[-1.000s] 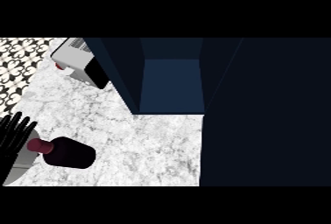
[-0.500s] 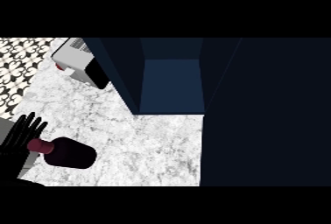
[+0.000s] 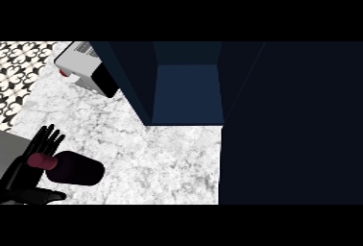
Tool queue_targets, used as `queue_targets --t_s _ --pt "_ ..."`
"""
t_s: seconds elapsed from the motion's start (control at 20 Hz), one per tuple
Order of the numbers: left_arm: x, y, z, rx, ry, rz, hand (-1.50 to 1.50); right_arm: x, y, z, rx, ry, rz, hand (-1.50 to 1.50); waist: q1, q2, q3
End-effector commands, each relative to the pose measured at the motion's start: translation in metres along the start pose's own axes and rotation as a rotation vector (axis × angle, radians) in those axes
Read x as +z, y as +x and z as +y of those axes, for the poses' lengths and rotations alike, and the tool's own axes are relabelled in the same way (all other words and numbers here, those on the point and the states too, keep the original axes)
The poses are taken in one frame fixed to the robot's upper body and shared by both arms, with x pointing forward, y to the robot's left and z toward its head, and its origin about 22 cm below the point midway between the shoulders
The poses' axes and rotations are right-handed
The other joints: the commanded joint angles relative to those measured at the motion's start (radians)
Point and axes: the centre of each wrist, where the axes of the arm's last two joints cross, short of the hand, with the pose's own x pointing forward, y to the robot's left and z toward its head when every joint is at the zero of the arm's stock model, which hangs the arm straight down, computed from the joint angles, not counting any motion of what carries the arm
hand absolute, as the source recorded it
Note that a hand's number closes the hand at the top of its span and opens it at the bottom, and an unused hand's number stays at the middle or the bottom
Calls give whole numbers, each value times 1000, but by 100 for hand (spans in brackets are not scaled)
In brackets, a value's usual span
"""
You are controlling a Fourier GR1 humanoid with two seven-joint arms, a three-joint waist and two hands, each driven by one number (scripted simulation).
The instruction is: Pick up the wine, place it into the cabinet and close the cabinet
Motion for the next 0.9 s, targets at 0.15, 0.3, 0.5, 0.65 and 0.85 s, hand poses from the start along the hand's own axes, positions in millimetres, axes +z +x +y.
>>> queue_targets --t_s 0.15,0.3,0.5,0.65,0.85 --pt "18 -42 -8 61 -55 -30 -150 2 -7 3 13 -2 -5 -150 -3 2 -3" --pt "-5 -36 -6 45 -63 -20 -150 -7 9 -18 7 -24 -25 -150 -1 3 -3" --pt "5 -53 -16 67 -68 -17 -150 -2 -2 5 13 -9 -22 -150 -2 2 -3" --pt "0 -59 -16 88 -36 -13 -150 2 9 1 25 -6 -10 -150 -11 4 -5" --pt "11 -59 -12 172 -50 -26 -150 4 8 -2 25 -1 -11 -150 -4 2 -4"
